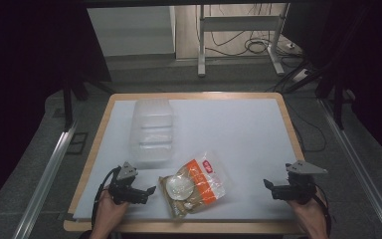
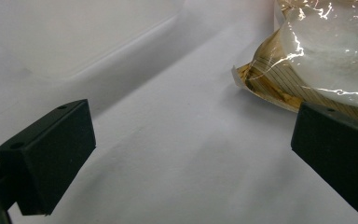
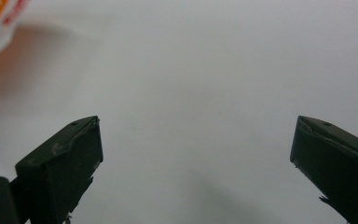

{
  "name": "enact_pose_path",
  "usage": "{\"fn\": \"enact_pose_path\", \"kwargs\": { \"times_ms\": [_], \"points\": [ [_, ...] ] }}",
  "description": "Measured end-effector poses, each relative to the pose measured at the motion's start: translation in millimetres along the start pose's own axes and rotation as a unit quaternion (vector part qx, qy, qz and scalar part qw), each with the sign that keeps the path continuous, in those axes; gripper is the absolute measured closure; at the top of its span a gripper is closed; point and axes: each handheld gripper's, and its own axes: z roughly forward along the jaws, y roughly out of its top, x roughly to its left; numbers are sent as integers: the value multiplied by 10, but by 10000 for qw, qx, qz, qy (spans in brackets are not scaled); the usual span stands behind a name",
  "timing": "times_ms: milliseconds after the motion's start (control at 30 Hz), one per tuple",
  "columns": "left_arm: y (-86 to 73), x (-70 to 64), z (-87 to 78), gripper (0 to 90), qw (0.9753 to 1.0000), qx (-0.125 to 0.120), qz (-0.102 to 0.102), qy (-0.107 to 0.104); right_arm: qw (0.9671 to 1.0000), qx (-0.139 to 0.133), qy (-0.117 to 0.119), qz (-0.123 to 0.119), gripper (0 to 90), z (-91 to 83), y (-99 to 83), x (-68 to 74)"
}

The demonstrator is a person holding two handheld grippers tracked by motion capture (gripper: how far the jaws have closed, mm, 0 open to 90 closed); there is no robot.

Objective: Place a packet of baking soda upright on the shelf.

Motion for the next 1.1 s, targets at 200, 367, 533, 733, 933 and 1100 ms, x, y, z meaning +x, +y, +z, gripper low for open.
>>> {"fn": "enact_pose_path", "kwargs": {
  "times_ms": [200,367,533,733,933,1100],
  "points": [
    [8,-23,-3,0,9999,31,89,38,9999,-89,78,-31,22,12,-5,-25],
    [12,-27,-2,3,10000,16,32,17,9998,-43,163,-142,25,44,2,24],
    [16,-34,3,5,10000,32,12,2,9996,-35,213,-177,26,51,7,42],
    [20,-39,6,7,10000,52,-10,0,9995,31,297,-125,27,71,-4,38],
    [20,-42,2,7,10000,59,7,31,9994,-4,318,-161,32,63,7,56],
    [28,-70,11,7,9997,182,118,105,9993,38,341,-159,37,74,4,57]
  ]
}}
